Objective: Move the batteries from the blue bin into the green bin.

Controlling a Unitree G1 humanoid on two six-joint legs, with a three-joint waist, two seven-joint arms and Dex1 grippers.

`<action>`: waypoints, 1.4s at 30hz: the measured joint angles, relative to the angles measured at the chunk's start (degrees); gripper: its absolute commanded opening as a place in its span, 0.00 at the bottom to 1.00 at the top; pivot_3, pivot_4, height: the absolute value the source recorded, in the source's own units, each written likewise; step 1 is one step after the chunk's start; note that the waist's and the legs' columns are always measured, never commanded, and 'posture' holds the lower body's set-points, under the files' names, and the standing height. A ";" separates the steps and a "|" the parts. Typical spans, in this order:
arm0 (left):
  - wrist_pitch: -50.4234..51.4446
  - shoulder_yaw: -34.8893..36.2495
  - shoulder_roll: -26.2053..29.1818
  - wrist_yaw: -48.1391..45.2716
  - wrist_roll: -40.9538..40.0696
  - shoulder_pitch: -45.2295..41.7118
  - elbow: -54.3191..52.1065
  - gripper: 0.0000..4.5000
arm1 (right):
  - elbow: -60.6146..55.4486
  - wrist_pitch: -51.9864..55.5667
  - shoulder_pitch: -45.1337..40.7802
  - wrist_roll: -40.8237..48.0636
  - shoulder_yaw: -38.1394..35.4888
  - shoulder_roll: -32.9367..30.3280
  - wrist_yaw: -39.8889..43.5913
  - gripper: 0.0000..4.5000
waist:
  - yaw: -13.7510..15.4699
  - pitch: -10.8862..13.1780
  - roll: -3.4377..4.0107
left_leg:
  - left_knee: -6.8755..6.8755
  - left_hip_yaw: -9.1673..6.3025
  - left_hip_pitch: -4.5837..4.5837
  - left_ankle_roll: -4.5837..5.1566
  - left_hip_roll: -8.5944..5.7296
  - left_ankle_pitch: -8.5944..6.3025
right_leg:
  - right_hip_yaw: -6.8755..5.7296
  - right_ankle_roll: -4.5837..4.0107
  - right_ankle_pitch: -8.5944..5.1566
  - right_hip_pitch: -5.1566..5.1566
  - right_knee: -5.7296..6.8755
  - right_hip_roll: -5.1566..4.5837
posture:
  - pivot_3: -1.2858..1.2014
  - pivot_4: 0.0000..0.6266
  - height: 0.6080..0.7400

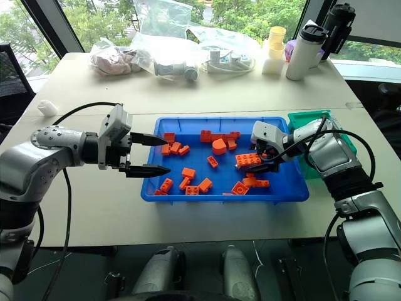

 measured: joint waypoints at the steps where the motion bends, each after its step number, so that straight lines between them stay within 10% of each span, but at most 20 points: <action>1: 0.08 0.05 0.00 0.17 -0.01 0.05 -0.05 1.00 | 0.94 -0.36 -0.09 -0.39 0.00 0.37 0.42 0.68 | -0.02 0.00 0.00 | 0.00 0.00 0.00 0.00 0.00 0.00 | 0.00 0.00 0.00 0.00 0.00 0.00 | 0.52 0.24 1.00; 4: 0.27 0.23 0.00 0.62 -0.04 0.31 -0.36 1.00 | 1.21 -0.42 -0.28 -0.42 -0.31 0.87 1.72 0.34 | -0.03 0.00 0.00 | 0.00 -0.01 0.00 0.00 0.00 0.00 | 0.00 0.00 0.00 0.00 0.01 0.00 | 0.52 0.24 1.00; 22: 0.79 0.76 -0.23 1.31 -0.07 0.59 -0.43 1.00 | -0.98 7.71 -0.79 -0.23 -11.46 2.62 -13.80 0.34 | -0.01 0.00 0.00 | -0.01 0.00 -0.01 0.00 0.00 0.00 | 0.01 0.00 0.00 -0.01 0.02 -0.01 | 0.52 0.24 1.00; 29: 0.81 0.76 -0.90 1.17 -0.07 -0.33 0.61 1.00 | 0.10 7.47 0.11 -0.90 -11.13 3.47 -15.46 0.99 | -0.04 0.00 0.00 | -0.01 0.01 0.00 0.00 -0.01 0.00 | 0.00 0.00 0.00 -0.01 0.02 -0.01 | 0.52 0.24 1.00; 42: 1.89 0.88 -1.04 1.61 -1.03 -0.13 0.34 1.00 | -15.33 5.02 7.89 6.61 -14.41 -1.00 -6.45 0.99 | -0.09 0.00 0.00 | 0.00 -0.01 0.03 0.01 0.00 0.00 | 0.00 0.01 0.00 0.02 0.05 -0.01 | 0.52 0.24 1.00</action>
